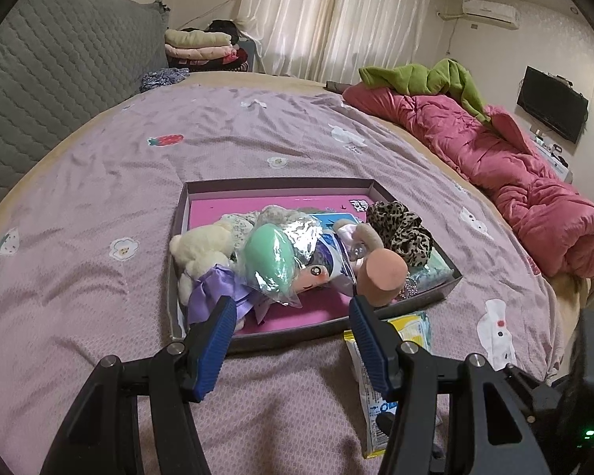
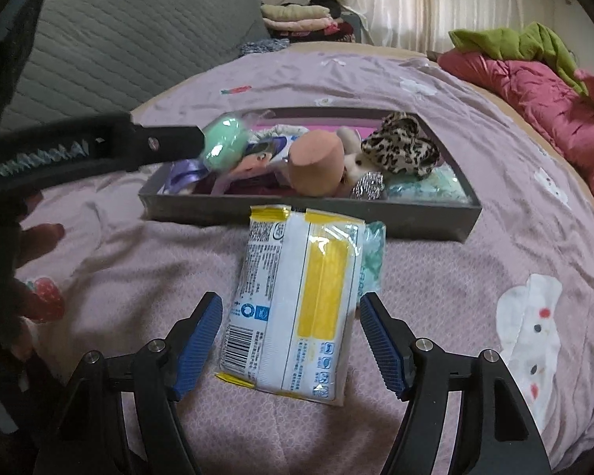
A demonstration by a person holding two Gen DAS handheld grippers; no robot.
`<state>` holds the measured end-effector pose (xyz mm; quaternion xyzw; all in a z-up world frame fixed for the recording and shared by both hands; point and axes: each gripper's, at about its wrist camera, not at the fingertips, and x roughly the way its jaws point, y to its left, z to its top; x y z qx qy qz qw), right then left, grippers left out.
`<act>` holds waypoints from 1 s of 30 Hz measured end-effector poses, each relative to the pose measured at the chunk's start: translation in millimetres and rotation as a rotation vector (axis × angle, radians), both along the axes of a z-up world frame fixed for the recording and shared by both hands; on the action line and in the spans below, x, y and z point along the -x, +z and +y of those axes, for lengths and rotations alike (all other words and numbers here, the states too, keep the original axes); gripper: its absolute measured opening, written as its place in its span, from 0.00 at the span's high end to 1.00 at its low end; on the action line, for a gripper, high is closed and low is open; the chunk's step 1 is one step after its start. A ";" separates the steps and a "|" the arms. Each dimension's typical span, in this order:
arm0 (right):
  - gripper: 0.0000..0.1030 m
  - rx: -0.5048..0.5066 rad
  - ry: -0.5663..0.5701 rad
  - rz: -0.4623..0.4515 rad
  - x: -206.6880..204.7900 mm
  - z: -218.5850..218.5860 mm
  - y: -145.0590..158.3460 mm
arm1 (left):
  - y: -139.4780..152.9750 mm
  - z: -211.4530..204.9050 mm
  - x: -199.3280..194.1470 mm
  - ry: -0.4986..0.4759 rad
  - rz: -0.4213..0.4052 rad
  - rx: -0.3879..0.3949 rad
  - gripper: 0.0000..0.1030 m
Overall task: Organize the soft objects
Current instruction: 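Close right tool on the wet-wipes pack while left tool closes on green tissue pack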
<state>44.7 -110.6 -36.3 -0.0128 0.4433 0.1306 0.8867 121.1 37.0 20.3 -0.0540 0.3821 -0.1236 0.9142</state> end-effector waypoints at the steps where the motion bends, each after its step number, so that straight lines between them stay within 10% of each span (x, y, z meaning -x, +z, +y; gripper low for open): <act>1: 0.29 -0.004 -0.003 0.009 -1.1 0.2 -2.2 | 0.0 0.5 0.5 0.000 0.000 0.001 0.43; 19: 0.27 0.030 -0.043 0.017 -16.8 14.8 -18.4 | -9.5 -7.7 -2.6 -0.028 0.045 -0.013 0.43; 30: 0.46 -0.028 0.001 0.053 -8.8 -9.5 -7.2 | -12.1 -16.4 -4.5 -0.061 0.048 -0.017 0.43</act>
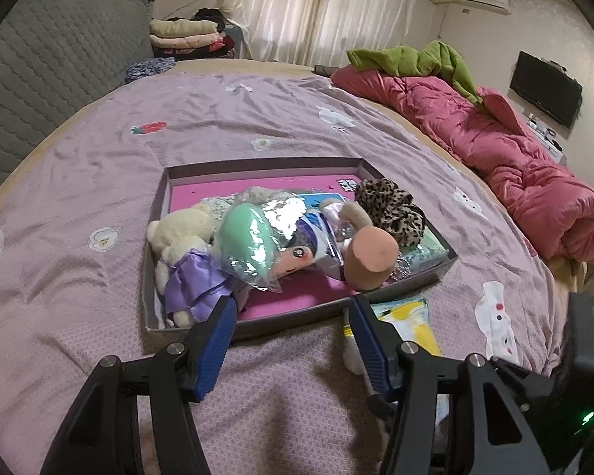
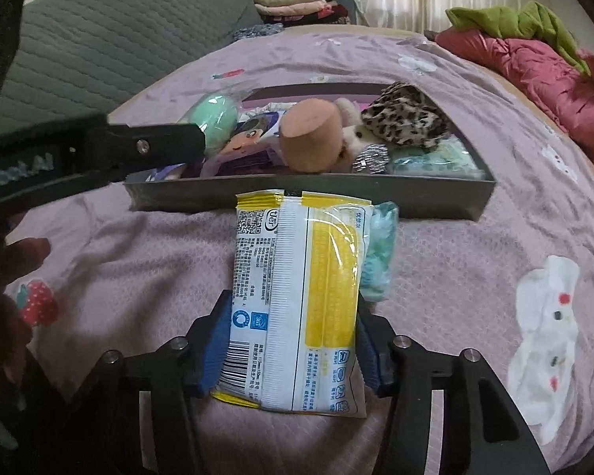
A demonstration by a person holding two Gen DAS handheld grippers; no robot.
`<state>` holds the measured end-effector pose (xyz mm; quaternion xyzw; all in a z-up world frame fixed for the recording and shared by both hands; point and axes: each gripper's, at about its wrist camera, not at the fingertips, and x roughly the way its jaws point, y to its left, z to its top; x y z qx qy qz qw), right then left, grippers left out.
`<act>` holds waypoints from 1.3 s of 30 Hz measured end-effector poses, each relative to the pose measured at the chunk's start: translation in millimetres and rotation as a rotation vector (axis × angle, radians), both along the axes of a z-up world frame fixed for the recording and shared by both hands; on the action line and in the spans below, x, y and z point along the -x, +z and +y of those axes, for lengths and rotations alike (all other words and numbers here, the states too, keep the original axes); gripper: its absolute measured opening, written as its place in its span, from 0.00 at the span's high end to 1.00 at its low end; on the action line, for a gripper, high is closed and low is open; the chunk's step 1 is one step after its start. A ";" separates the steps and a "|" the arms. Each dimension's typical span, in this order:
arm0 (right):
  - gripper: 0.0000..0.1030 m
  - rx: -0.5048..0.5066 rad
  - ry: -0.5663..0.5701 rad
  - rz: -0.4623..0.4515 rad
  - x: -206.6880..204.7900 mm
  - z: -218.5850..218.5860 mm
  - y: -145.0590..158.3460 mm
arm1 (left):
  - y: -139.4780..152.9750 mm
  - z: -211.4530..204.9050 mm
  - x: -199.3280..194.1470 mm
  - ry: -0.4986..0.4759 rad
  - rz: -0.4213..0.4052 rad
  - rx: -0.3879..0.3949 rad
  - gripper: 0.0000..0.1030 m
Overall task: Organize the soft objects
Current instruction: 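Close right tool on the wet-wipes pack while left tool closes on green tissue pack, then lift the tissue pack with left tool while right tool carries the wipes over the box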
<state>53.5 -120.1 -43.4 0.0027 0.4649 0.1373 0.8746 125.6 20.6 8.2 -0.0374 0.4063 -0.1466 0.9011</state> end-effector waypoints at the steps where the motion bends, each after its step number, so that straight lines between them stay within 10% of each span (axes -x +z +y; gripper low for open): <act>1: 0.46 -0.001 -0.003 -0.004 1.9 -5.0 3.6 | -0.5 -2.6 0.1 -0.015 0.000 -0.005 0.43; 14: 0.46 -0.039 -0.205 -0.031 5.6 -95.0 28.8 | -17.2 -86.1 29.4 -0.357 -0.175 -0.380 0.43; 21: 0.46 -0.127 -0.302 -0.029 -2.0 -130.0 35.7 | -28.8 -73.8 10.5 -0.277 0.096 -0.060 0.43; 25: 0.46 -0.175 -0.320 -0.026 -5.0 -139.8 39.4 | -21.8 -69.3 5.5 -0.283 0.055 -0.082 0.43; 39: 0.46 -0.261 -0.321 -0.061 -9.0 -150.9 53.8 | -47.5 -55.9 -15.1 -0.026 0.331 0.156 0.42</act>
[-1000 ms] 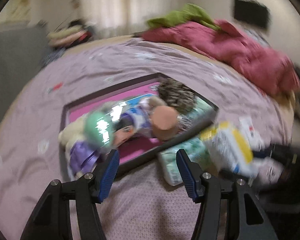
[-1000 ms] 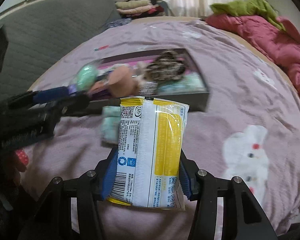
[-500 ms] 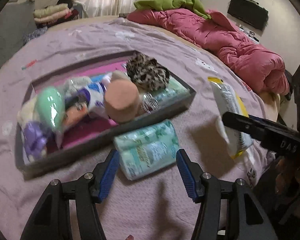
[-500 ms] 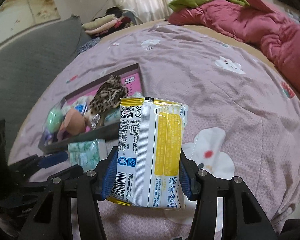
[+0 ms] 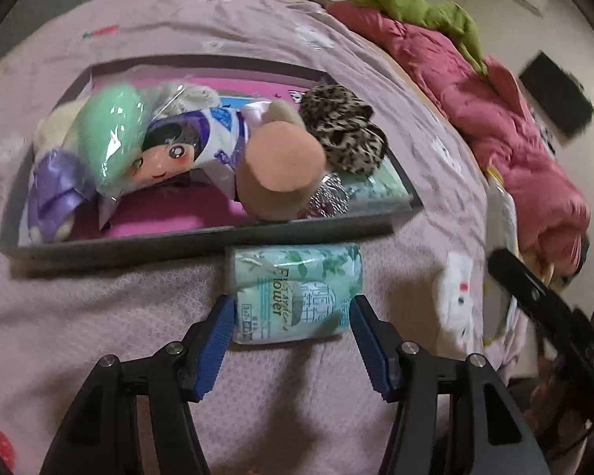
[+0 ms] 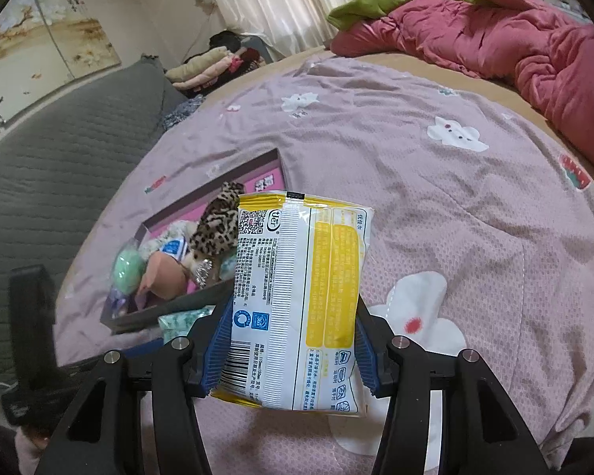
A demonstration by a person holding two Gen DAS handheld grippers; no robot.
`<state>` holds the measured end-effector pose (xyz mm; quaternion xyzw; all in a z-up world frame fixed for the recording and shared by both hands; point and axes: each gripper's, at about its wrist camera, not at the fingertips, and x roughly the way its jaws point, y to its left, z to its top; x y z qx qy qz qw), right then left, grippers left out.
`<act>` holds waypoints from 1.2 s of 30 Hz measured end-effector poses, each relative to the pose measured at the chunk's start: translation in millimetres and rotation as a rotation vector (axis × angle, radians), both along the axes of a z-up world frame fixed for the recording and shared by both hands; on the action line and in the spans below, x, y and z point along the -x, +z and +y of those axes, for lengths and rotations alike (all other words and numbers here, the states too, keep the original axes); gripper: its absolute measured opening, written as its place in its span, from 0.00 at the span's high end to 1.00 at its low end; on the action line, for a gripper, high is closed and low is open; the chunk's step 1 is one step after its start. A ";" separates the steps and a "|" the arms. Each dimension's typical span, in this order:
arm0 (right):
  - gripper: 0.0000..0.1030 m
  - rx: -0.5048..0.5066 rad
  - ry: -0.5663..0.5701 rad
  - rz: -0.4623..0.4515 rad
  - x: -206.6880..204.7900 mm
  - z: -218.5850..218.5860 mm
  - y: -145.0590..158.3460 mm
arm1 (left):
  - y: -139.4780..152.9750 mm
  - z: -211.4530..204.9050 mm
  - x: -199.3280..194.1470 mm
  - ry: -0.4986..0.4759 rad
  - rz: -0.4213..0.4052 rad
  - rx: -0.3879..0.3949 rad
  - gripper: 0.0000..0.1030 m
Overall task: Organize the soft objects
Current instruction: 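Lift the tissue pack with left tool while right tool carries the wipes over the box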
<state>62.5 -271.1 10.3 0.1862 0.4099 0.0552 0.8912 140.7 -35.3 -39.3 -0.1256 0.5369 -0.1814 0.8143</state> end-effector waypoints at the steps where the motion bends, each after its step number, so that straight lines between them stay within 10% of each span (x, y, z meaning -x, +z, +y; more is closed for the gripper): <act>1: 0.46 -0.003 0.001 -0.002 0.0 -0.2 0.7 | -2.2 0.6 -1.8 0.008 0.008 0.009 0.42; 14: 0.46 -0.035 0.008 -0.009 -1.8 -0.2 2.8 | -33.9 6.6 -15.0 0.070 0.016 0.113 0.30; 20: 0.46 -0.020 0.018 -0.018 -3.4 7.9 5.5 | -22.4 13.1 -10.3 0.072 -0.021 0.155 0.59; 36: 0.46 0.083 0.123 -0.139 -10.9 40.4 28.0 | 54.0 44.7 -0.2 0.115 -0.231 0.138 0.60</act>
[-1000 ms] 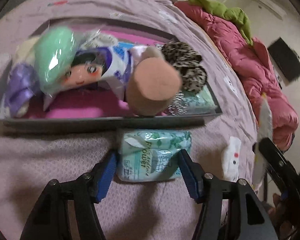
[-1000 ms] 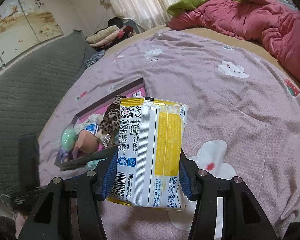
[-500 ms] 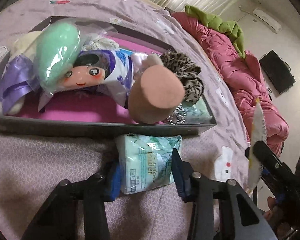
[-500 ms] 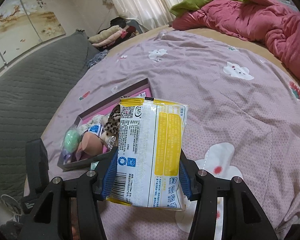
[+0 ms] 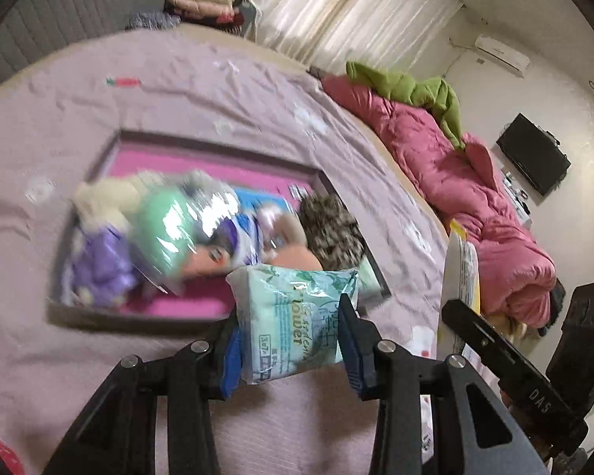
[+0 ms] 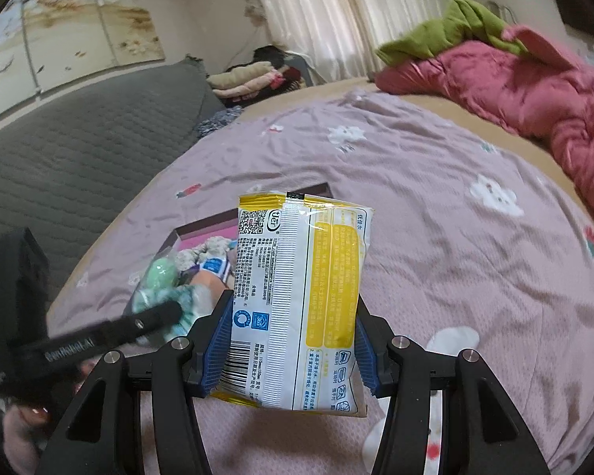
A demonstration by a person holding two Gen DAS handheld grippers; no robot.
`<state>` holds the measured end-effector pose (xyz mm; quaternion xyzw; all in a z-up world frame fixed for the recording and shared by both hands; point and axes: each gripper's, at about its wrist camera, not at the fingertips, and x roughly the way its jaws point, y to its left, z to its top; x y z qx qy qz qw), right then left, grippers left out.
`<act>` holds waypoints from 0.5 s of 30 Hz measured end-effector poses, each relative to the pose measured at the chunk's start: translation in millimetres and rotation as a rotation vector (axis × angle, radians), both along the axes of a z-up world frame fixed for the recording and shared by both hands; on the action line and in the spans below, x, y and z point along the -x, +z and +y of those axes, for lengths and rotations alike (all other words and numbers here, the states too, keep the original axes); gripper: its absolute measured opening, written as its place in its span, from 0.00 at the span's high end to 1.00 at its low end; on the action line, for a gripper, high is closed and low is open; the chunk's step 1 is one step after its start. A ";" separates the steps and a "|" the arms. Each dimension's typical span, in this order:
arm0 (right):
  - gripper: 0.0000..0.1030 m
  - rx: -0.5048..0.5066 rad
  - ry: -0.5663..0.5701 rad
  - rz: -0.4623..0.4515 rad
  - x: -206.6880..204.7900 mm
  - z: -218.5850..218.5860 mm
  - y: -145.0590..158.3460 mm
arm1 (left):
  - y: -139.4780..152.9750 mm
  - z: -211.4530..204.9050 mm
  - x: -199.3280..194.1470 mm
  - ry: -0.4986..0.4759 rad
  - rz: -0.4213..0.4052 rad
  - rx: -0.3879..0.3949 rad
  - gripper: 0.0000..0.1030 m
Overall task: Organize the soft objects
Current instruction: 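Lift the tissue pack with left tool while right tool carries the wipes over the box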
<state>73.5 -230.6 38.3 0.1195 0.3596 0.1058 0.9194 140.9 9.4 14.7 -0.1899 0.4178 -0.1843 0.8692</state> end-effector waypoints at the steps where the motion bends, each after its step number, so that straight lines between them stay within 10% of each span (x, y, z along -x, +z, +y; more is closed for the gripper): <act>1: 0.46 -0.001 0.006 -0.001 -2.3 1.9 0.5 | 3.1 4.3 -1.6 0.012 -0.009 -0.006 0.60; 15: 0.46 0.094 0.104 0.017 -61.2 38.3 -11.8 | 10.7 26.8 -40.4 0.119 -0.046 -0.095 0.60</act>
